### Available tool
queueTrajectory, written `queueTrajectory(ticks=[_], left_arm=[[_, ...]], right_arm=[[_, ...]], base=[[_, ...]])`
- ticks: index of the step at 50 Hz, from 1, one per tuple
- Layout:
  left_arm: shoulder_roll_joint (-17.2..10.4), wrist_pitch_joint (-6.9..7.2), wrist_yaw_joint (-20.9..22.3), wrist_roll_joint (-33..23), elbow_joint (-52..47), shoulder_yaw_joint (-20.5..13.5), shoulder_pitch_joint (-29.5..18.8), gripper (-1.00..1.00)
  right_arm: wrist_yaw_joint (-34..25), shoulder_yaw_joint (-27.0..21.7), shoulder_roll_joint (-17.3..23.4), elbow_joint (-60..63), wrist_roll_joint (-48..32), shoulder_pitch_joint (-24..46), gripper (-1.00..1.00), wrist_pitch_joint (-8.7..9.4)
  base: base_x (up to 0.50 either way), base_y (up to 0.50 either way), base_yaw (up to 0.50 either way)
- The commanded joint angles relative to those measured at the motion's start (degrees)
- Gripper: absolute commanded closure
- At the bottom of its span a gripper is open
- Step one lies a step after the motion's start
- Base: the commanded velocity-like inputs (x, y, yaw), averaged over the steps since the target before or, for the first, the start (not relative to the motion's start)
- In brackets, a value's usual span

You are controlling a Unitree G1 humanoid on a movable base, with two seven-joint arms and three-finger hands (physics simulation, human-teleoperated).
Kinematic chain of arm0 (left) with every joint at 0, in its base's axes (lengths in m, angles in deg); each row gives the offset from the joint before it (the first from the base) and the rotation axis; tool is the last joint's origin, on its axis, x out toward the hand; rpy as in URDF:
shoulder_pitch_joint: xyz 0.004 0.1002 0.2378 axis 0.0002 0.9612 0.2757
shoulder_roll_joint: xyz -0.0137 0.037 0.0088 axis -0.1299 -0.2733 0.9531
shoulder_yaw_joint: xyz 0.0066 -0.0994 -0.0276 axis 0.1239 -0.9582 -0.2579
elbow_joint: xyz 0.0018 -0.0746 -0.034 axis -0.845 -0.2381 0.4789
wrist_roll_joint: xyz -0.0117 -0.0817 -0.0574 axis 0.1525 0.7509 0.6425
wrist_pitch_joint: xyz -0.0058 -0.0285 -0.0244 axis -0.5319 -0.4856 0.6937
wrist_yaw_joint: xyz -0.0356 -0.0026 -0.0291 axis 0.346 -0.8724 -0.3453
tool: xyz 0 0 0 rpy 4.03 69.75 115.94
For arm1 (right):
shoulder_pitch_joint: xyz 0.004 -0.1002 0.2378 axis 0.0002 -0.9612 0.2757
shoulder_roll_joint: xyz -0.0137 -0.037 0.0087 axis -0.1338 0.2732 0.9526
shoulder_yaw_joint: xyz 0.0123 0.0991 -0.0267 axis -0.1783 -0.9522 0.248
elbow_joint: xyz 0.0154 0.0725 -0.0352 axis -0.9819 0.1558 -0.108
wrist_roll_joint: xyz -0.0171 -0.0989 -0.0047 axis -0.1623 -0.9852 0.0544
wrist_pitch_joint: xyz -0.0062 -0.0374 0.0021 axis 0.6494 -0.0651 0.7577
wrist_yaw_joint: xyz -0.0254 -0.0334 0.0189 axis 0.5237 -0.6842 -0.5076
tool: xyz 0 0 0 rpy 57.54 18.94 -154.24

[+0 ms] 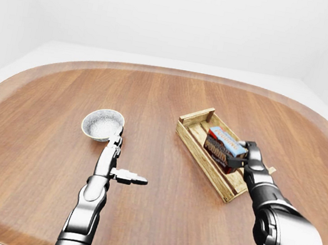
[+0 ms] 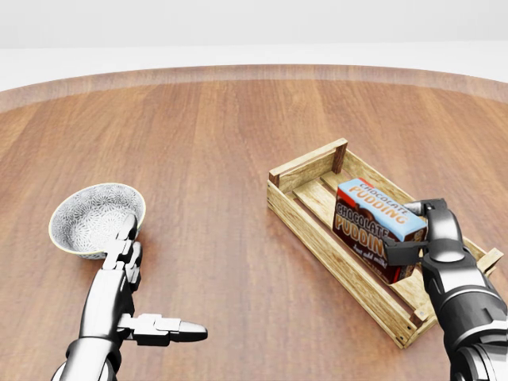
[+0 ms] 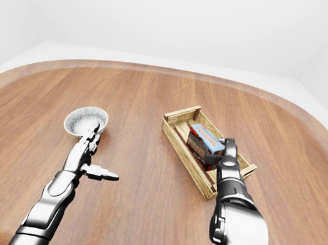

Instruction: Pick up the chocolate pudding and put it in the tray.

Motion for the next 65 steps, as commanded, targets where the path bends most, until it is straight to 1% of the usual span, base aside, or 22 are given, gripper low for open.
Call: queueTrajectory(ticks=[1,2,5,7,9,12,14,17,20,22,65], left_arm=[[-0.05,-0.11,0.07,0.25,0.31,-0.22,-0.11,-1.00],[-0.01,0.37,0.05,0.21,-0.27,-0.14,-0.01,-1.00],[0.01,0.65,0.04,0.19,-0.63,-0.12,0.08,-1.00],[-0.03,0.17,0.05,0.20,0.05,-0.19,-0.12,-1.00],[-0.04,0.08,0.06,0.21,0.20,-0.20,-0.17,-1.00],[-0.02,0.46,0.07,0.19,-0.34,-0.16,0.01,-1.00],[-0.04,0.16,0.08,0.20,0.08,-0.19,-0.11,-1.00],[-0.02,0.28,0.06,0.19,-0.08,-0.18,-0.06,-1.00],[-0.02,-0.25,0.03,0.17,0.51,-0.19,-0.12,-1.00],[-0.03,0.03,0.03,0.21,0.35,-0.22,-0.21,-1.00],[-0.04,0.01,0.06,0.21,0.35,-0.21,-0.21,-1.00]], right_arm=[[1.34,-0.52,0.01,0.56,-0.92,-1.13,1.00,0.00],[1.37,-0.53,0.03,0.55,-0.92,-1.22,1.00,0.00],[1.36,-0.54,0.07,0.54,-0.93,-1.29,1.00,0.00],[1.29,-0.60,0.14,0.54,-0.86,-1.31,1.00,0.00],[1.27,-0.61,0.17,0.54,-0.86,-1.42,1.00,0.00],[1.33,-0.64,0.19,0.52,-0.85,-1.63,1.00,0.00],[1.35,-0.71,0.21,0.52,-0.79,-1.69,1.00,0.00],[1.33,-0.71,0.21,0.52,-0.81,-1.62,1.00,0.00],[1.29,-0.69,0.19,0.53,-0.82,-1.52,1.00,0.00],[1.29,-0.68,0.21,0.53,-0.82,-1.54,1.00,0.00],[1.47,-1.12,0.06,0.40,-0.67,-3.73,1.00,0.00]], base=[[0.00,0.00,0.00],[0.00,0.00,0.00],[0.00,0.00,0.00],[0.00,0.00,0.00],[0.00,0.00,0.00],[0.00,0.00,0.00],[0.00,0.00,0.00],[0.00,0.00,0.00],[0.00,0.00,0.00],[0.00,0.00,0.00],[0.00,0.00,0.00]])
